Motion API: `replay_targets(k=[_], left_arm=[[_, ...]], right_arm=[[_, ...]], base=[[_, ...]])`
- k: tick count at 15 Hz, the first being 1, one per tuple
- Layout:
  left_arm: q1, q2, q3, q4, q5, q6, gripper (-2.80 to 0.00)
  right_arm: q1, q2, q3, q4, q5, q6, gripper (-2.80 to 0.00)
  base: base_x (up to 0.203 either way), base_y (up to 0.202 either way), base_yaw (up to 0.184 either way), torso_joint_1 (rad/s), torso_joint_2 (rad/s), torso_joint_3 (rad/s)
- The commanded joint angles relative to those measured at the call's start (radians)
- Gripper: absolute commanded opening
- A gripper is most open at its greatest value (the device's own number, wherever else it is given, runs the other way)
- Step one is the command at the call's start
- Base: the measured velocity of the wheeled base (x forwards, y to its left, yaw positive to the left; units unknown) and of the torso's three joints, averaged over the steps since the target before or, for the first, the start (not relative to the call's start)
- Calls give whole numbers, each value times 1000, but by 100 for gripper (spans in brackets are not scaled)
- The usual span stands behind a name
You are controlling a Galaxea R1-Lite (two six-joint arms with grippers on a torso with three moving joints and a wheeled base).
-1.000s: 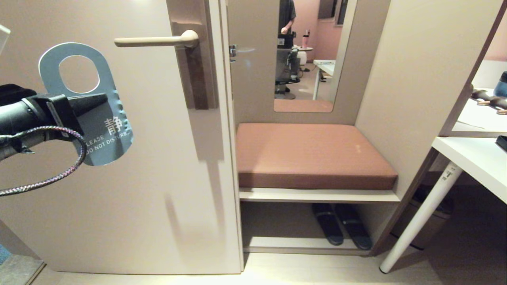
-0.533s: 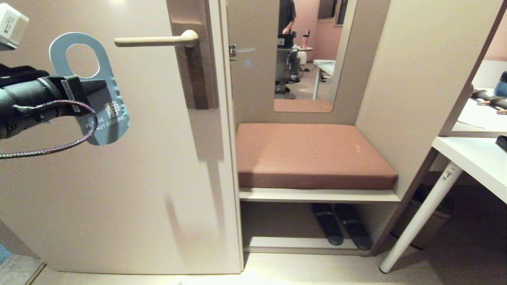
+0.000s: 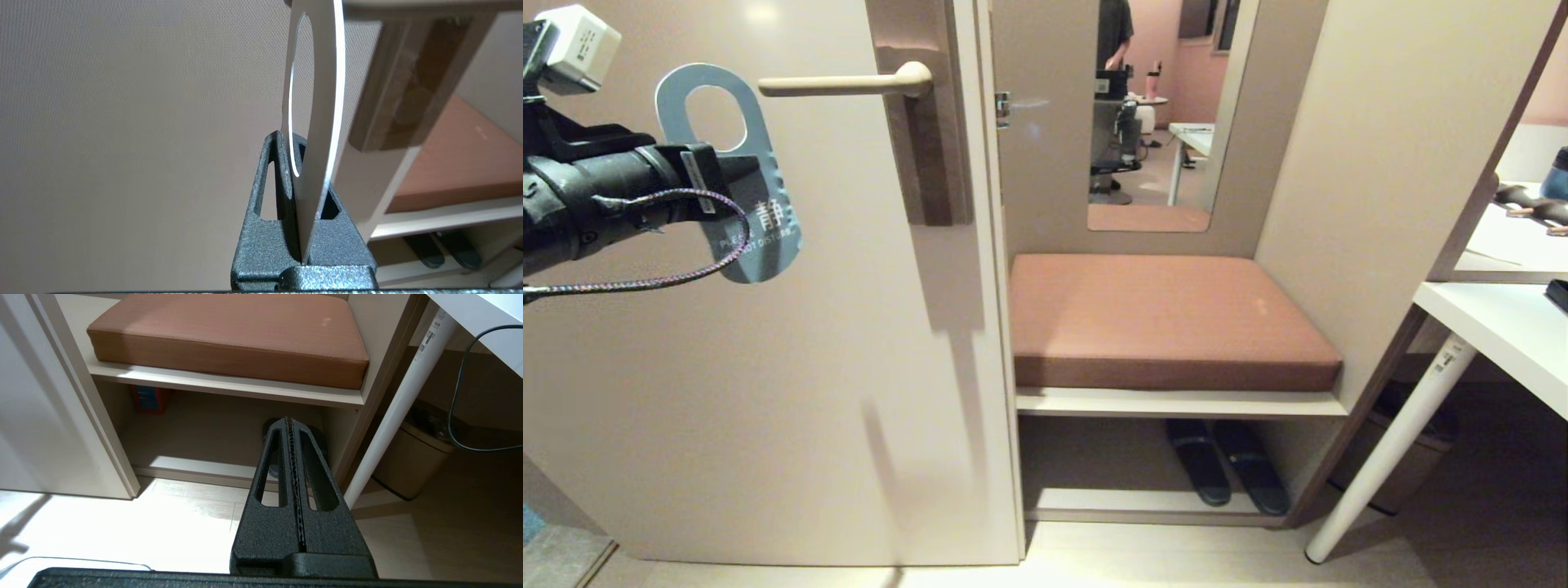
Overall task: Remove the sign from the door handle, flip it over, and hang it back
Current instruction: Hang the sign back with the other side facing out
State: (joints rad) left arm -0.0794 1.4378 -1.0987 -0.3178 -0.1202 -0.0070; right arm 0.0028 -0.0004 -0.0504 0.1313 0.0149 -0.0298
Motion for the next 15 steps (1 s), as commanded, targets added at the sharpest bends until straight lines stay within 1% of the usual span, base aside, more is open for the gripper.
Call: replay_targets(k=[1,7,15], left_arm=[[3,34,-29,-1,-1,-1,-280],[34,83,-102,7,-3,1,-280],[36,125,-169,23,-6,1,-280]], right_arm=[[0,0,0,1,0,-1,-280],[0,0,0,1,0,-1,-280],[0,0,0,1,0,-1,-280]], base=[[0,0,0,0,0,0],[0,0,0,0,0,0],[0,0,0,0,0,0]])
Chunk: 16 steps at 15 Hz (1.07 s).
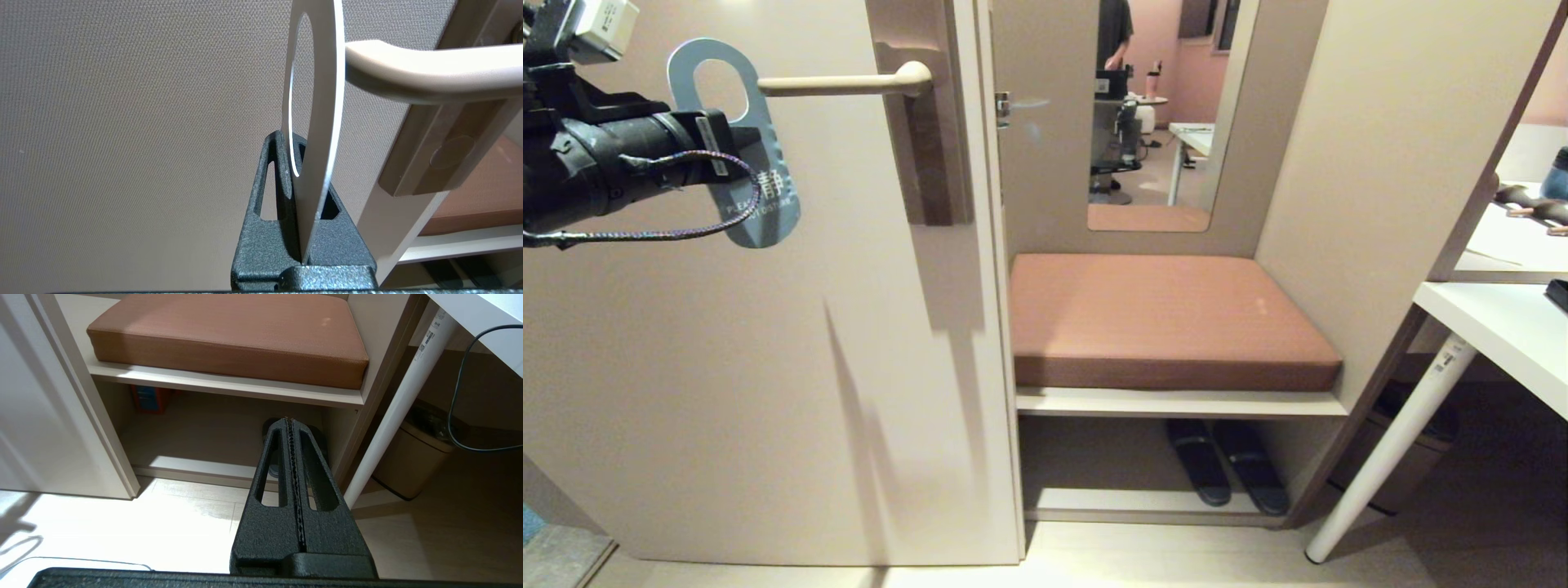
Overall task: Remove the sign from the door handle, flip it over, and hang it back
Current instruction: Hang the sign back with the other side facing out
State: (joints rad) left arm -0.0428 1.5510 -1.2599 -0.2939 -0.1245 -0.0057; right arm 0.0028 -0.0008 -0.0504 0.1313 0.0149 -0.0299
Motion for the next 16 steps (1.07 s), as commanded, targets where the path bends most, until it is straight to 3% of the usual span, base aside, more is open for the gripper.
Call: replay_targets(k=[1,16], left_arm=[[0,16,-12,-2,-1,0,-280],[-33,72,-59,-3,-4,19,-280]], right_arm=[[0,1,0,1,0,-1,-280],[0,1,0,1,0,-1,-280]], base=[[0,0,0,0,0,0],[0,0,0,0,0,0]])
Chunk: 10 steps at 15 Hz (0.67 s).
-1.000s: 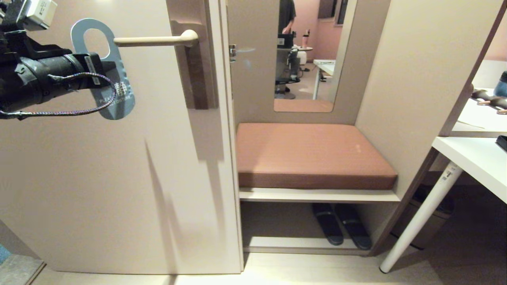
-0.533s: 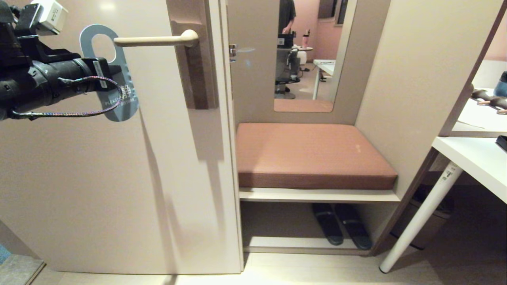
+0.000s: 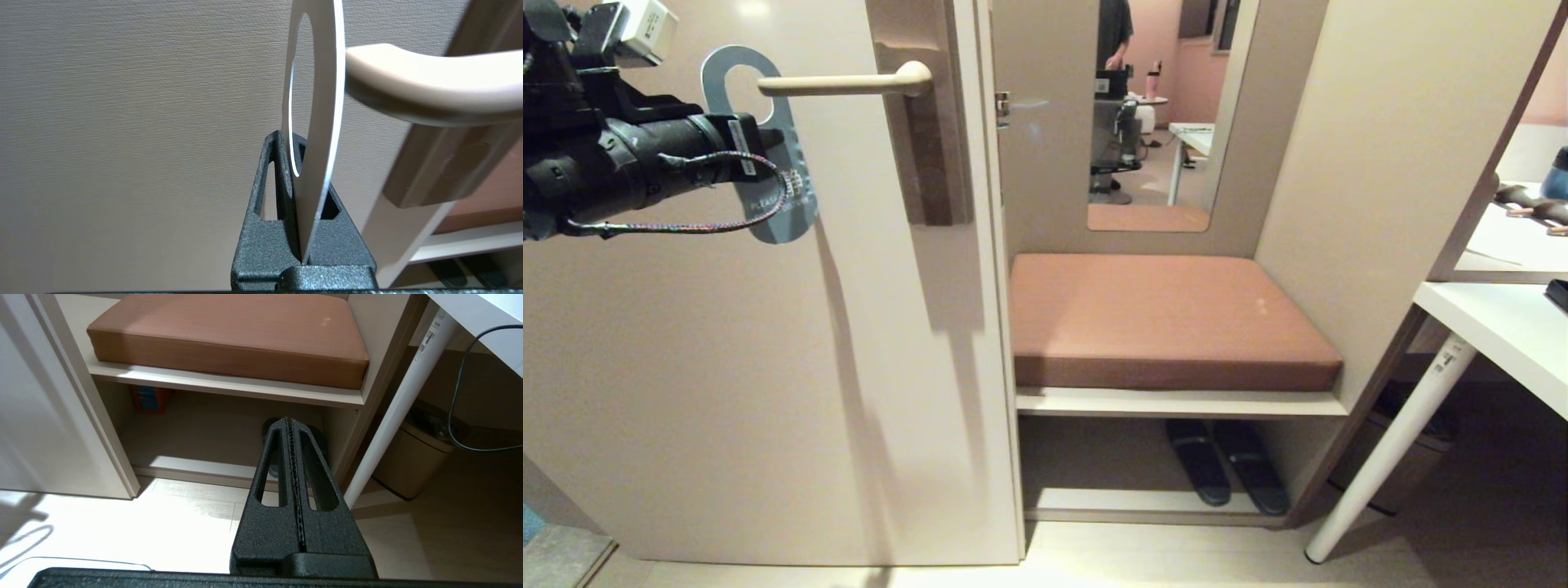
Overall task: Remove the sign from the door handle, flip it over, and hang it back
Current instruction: Hang the sign back with the other side facing out
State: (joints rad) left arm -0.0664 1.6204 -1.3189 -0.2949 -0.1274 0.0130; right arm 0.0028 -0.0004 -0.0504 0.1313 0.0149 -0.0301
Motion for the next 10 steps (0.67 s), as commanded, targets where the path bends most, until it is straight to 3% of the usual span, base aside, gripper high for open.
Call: replay_targets(k=[1,10], left_arm=[[-18,5,0,-3,-1,0,-280],[-81,15,-5,-3,2,2,-280]], right_arm=[[0,0,0,1,0,-1,-280],[0,0,0,1,0,-1,-280]], base=[[0,0,0,0,0,0],[0,0,0,0,0,0]])
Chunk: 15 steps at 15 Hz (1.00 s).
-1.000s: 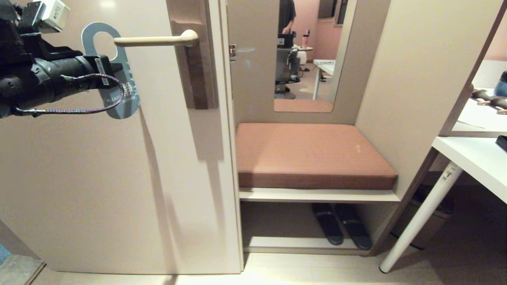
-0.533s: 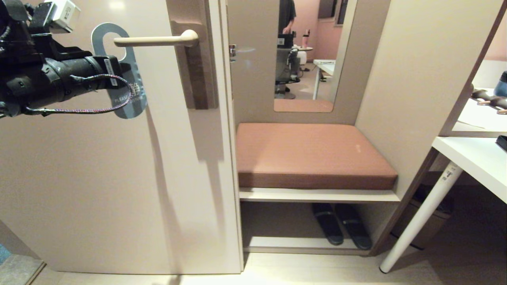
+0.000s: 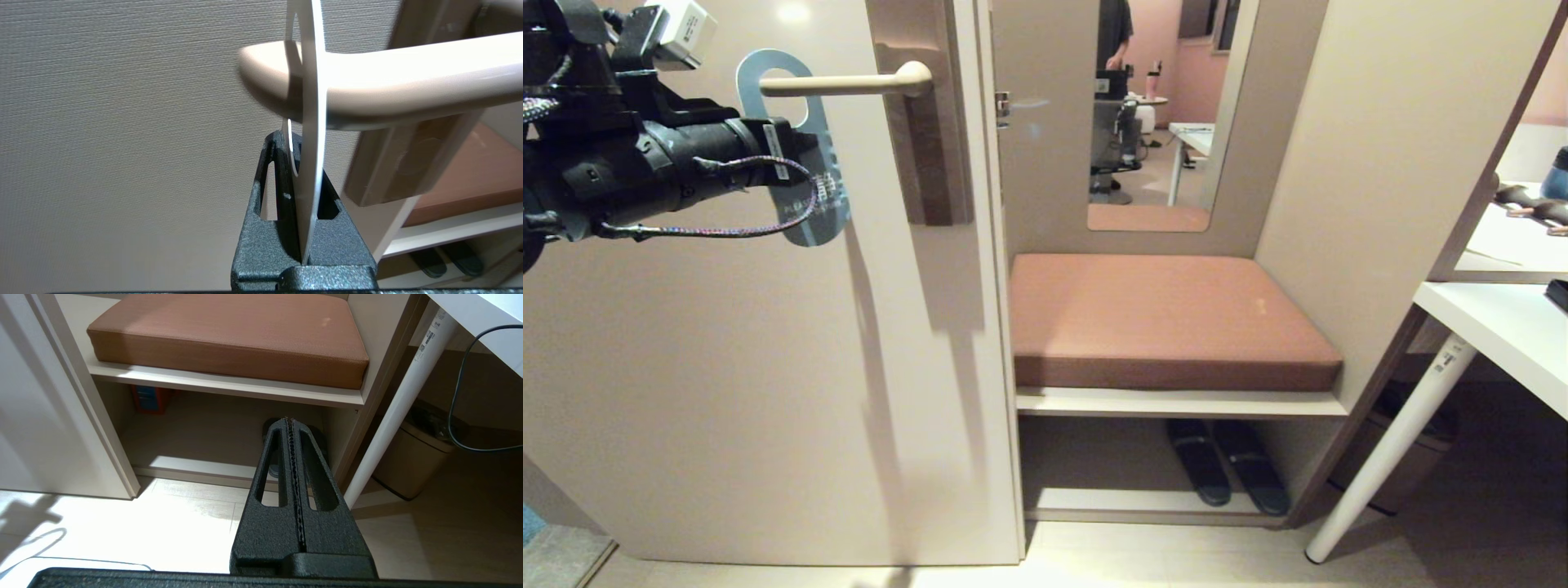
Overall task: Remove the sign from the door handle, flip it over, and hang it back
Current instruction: Hang the sign back with the other side facing out
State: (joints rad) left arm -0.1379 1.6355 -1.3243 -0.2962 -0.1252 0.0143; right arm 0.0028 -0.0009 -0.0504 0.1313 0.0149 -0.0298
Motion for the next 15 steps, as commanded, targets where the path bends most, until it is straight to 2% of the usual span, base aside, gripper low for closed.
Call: replay_targets(k=[1,11,15], left_arm=[[-19,0,0,-1,1,3,-280],[-70,1,-15,-1,7,7,-280],[-120,7,-28,-1,88,51,-280]], right_arm=[[0,1,0,1,0,-1,-280],[0,1,0,1,0,-1,-280],[0,1,0,1,0,-1,-280]], base=[[0,0,0,0,0,0],[0,0,0,0,0,0],[0,0,0,0,0,0]])
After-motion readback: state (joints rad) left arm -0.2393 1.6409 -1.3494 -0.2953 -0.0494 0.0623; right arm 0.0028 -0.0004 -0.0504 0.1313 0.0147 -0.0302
